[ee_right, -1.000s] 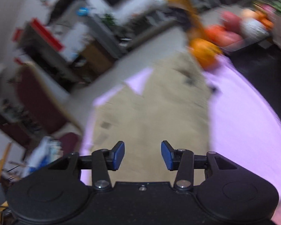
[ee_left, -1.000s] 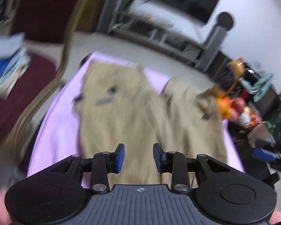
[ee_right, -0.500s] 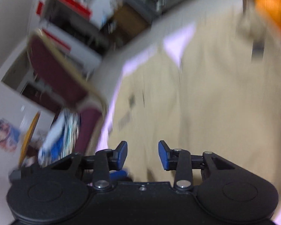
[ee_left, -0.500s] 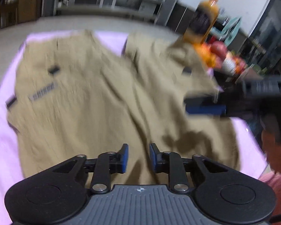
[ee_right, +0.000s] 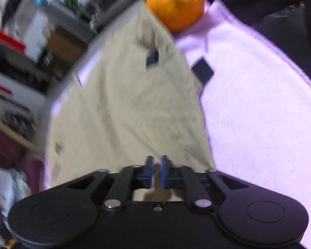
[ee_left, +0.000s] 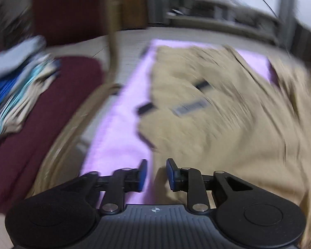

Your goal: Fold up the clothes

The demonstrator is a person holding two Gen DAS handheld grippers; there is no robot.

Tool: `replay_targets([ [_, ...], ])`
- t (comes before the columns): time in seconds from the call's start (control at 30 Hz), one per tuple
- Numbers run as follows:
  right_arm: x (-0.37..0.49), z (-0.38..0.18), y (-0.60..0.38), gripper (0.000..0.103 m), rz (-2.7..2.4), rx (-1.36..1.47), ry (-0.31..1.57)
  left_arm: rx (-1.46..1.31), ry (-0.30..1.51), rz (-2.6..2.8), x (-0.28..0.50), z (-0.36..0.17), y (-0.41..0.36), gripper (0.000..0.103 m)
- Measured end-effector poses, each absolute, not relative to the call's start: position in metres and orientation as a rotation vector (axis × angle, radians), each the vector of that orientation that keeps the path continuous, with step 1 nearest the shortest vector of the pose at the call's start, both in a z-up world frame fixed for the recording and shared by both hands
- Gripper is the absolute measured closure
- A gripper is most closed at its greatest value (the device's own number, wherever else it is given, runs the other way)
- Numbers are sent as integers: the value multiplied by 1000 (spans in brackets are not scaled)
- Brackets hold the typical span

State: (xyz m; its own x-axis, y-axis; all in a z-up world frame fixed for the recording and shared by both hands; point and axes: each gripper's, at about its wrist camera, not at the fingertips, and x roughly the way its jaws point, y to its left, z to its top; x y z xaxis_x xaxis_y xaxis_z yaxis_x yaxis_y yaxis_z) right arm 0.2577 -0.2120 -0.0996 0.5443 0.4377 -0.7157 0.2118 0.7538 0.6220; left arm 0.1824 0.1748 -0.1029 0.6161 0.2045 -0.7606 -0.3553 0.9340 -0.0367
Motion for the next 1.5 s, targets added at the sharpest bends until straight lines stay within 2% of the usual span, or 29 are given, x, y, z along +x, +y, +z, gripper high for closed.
replay_targets([
  [0.03,253,-91,-215,63,156,740,960,-261,840,327,180,-98,186,56],
  [0.13,243,-70,-222,51,159,748,816,-372,850,336,185,-98,203,53],
  [0.27,257,-78,-242,48,34,744,800,-335,946,311,219,-113,198,52],
  [0.37,274,-98,-251,48,-29,736,844,-261,933,262,237,-117,185,49],
  [0.4,280,-100,-250,48,-27,740,857,-240,936,236,244,-119,182,45],
  [0.5,304,-107,-241,48,-29,704,885,-169,920,219,260,-127,172,45],
  [0.57,315,-110,-233,52,-28,657,890,-138,884,234,263,-129,168,69],
  [0.6,319,-109,-229,66,-30,628,889,-119,872,247,264,-127,166,88],
  [0.63,322,-108,-224,87,-37,593,886,-100,863,255,264,-126,165,92],
  [0.7,327,-101,-214,94,-52,513,880,-41,846,284,264,-123,160,93],
  [0.87,329,-99,-201,94,-154,342,875,185,843,377,268,-129,134,92],
  [0.9,329,-101,-200,94,-168,323,878,209,840,381,268,-130,131,89],
  [0.93,328,-101,-199,91,-158,314,883,204,837,386,268,-128,131,82],
  [1.0,322,-98,-200,81,-152,324,877,143,842,402,266,-122,138,77],
  [1.03,316,-93,-203,69,-149,360,870,90,844,411,262,-117,145,76],
  [1.1,299,-81,-213,55,-145,460,831,-2,834,428,245,-103,154,76],
  [1.13,289,-73,-219,51,-136,515,814,-33,821,425,234,-95,155,77],
  [1.27,242,-48,-230,47,-20,722,726,-127,736,309,190,-64,144,75],
  [1.37,224,-46,-213,52,102,745,703,-155,710,147,169,-64,116,74],
  [1.43,230,-56,-189,73,177,714,763,-101,714,68,168,-74,89,75],
  [1.5,238,-71,-157,77,270,670,837,-51,711,2,173,-84,66,76],
])
